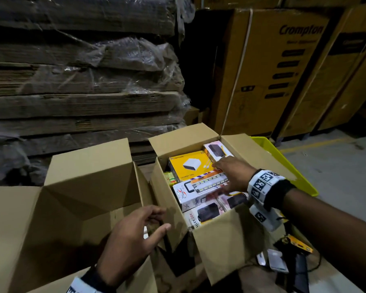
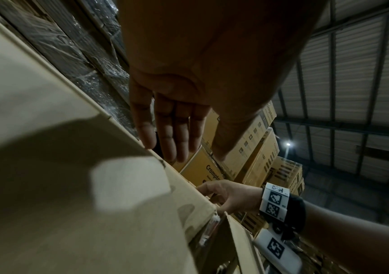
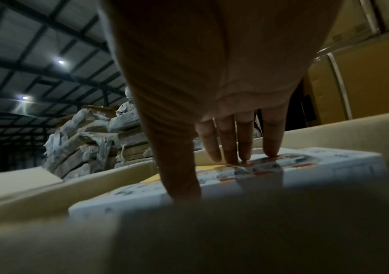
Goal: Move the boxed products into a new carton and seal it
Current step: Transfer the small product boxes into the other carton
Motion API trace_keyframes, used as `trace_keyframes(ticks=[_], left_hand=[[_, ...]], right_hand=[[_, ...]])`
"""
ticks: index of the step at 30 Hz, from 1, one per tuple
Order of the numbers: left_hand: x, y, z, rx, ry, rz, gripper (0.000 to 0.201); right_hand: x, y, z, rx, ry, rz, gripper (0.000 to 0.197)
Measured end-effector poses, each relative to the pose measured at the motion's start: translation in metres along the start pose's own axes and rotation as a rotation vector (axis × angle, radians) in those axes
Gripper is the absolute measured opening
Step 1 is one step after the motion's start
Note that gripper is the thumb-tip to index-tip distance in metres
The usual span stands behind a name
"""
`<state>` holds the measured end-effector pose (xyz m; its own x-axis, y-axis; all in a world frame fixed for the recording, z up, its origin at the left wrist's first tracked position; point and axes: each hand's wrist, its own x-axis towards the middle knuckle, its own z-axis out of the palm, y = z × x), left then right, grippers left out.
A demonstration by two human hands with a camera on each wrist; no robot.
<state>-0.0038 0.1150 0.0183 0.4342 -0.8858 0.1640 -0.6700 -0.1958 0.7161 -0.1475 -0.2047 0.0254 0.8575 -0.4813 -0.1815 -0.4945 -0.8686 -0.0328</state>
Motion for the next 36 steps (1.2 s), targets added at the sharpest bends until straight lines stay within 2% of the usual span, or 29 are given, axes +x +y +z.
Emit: trace_keyframes(ticks=[2, 4, 7, 10, 15, 20, 25, 27, 32, 34, 36], left_hand=[[-0.002, 0.001, -0.001, 0.014, 0.002, 0.009, 0.040], [-0.004, 0.002, -0.002, 0.023, 0.001, 0.012, 0.041], [-0.007, 0.002, -0.001, 0.027, 0.003, 0.013, 0.041], [-0.011, 0.001, 0.000, 0.040, 0.020, 0.020, 0.039], [-0.018, -0.009, 0.006, 0.099, 0.006, 0.017, 0.041], [-0.022, -0.016, 0.010, 0.126, -0.015, -0.011, 0.040], [-0.023, -0.024, 0.011, 0.164, -0.022, 0.031, 0.054], [-0.022, -0.026, 0.011, 0.161, -0.018, 0.050, 0.056], [-0.022, -0.025, 0.011, 0.143, 0.001, 0.076, 0.057], [-0.022, -0.026, 0.011, 0.135, 0.006, 0.078, 0.055], [-0.021, -0.027, 0.011, 0.130, 0.008, 0.088, 0.053]], right_hand=[[0.003, 0.001, -0.005, 0.095, -0.031, 0.011, 0.081], [0.008, 0.004, -0.017, 0.198, -0.007, 0.050, 0.062], [0.027, 0.008, -0.035, 0.126, 0.112, 0.107, 0.033], [0.050, 0.005, -0.043, 0.052, 0.146, 0.110, 0.023], [0.079, 0.003, -0.029, 0.000, 0.068, 0.062, 0.037], [0.090, 0.009, -0.020, -0.014, 0.070, 0.087, 0.051], [0.096, 0.017, -0.022, -0.035, 0.000, 0.100, 0.063], [0.095, 0.019, -0.018, -0.096, 0.005, 0.103, 0.059], [0.088, 0.021, -0.023, -0.030, 0.070, 0.104, 0.020], [0.085, 0.024, -0.023, -0.005, 0.047, 0.079, 0.024], [0.079, 0.026, -0.024, -0.010, 0.038, 0.065, 0.038]])
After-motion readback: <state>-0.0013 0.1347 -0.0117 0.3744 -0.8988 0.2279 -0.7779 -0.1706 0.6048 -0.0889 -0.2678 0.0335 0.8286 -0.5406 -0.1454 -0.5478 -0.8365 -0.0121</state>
